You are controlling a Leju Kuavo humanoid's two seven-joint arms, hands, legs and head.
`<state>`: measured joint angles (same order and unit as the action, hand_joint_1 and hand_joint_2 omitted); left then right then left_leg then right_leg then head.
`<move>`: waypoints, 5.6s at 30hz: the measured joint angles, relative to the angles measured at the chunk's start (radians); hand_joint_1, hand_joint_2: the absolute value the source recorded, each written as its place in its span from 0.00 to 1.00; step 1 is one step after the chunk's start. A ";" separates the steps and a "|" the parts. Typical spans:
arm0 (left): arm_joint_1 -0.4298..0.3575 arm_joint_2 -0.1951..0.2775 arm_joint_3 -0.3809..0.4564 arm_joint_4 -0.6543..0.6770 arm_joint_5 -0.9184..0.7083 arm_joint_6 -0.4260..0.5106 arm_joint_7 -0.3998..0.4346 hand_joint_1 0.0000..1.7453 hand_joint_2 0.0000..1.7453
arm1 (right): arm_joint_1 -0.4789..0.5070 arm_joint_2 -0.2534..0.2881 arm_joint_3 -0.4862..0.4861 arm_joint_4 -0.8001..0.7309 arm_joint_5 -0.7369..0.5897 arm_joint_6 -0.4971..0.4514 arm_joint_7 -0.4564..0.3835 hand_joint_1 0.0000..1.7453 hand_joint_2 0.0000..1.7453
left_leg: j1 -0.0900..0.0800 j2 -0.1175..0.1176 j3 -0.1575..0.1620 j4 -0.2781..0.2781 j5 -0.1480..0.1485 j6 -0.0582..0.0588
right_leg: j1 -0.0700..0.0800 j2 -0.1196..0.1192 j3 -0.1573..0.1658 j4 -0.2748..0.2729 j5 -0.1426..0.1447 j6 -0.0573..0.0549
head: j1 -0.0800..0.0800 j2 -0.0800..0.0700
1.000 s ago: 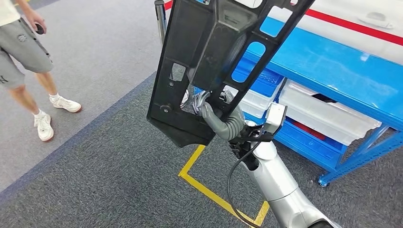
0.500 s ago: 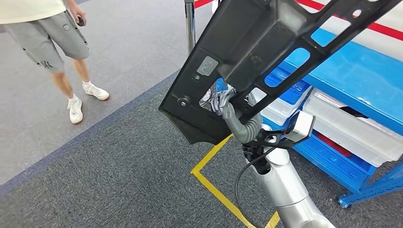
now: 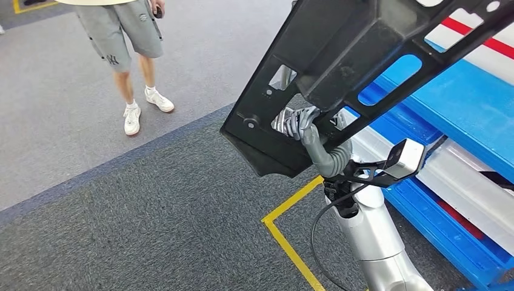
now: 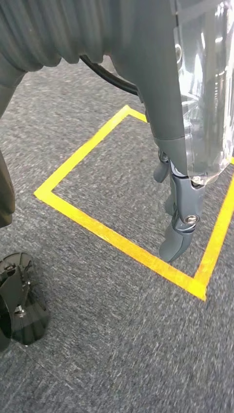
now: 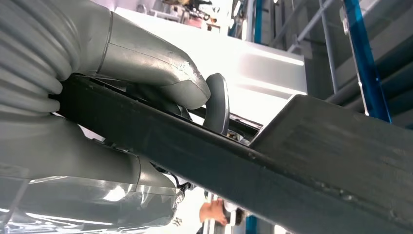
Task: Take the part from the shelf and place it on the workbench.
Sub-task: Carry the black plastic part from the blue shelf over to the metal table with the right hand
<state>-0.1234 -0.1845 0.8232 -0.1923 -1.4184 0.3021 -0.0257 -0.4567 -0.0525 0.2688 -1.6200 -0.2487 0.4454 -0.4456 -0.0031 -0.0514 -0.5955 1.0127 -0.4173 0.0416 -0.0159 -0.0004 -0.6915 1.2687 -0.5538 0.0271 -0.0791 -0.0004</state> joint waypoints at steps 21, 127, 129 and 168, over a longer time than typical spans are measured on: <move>0.000 -0.012 0.000 0.000 -0.008 -0.007 0.011 0.00 1.00 | -0.013 -0.012 -0.070 -0.009 -0.010 -0.007 0.010 1.00 1.00 | -0.013 0.103 -0.007 0.017 -0.020 -0.026 | 0.005 -0.108 0.116 -0.241 0.085 -0.019 | 0.000 0.000; -0.005 -0.024 0.024 0.000 0.013 0.015 0.012 0.00 1.00 | -0.086 -0.021 -0.069 0.086 0.069 -0.003 -0.003 1.00 1.00 | -0.001 -0.053 -0.015 0.017 -0.015 -0.015 | -0.012 0.056 0.081 -0.222 0.103 0.007 | -0.001 0.000; -0.005 -0.024 0.024 0.000 0.013 0.015 0.012 0.00 1.00 | -0.086 -0.019 -0.069 0.085 0.070 -0.004 -0.002 1.00 1.00 | 0.001 -0.070 -0.023 0.017 -0.014 -0.027 | -0.008 0.050 0.083 -0.232 0.100 -0.005 | -0.001 0.000; -0.002 -0.037 0.022 0.000 -0.011 -0.005 0.032 0.00 1.00 | -0.010 -0.076 -0.108 0.059 0.074 -0.052 0.049 1.00 1.00 | 0.005 0.045 -0.135 0.289 -0.146 -0.054 | -0.002 -0.056 0.103 -0.254 0.096 -0.038 | -0.001 0.000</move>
<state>-0.1251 -0.2215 0.8455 -0.1923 -1.4292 0.2967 0.0068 -0.4662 -0.1282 0.1610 -1.5611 -0.1742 0.3934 -0.3965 0.0020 -0.0060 -0.7309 1.3018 -0.5631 -0.0122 -0.0174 -0.0560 -0.5888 1.0148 -0.4581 -0.0110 -0.0805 -0.0004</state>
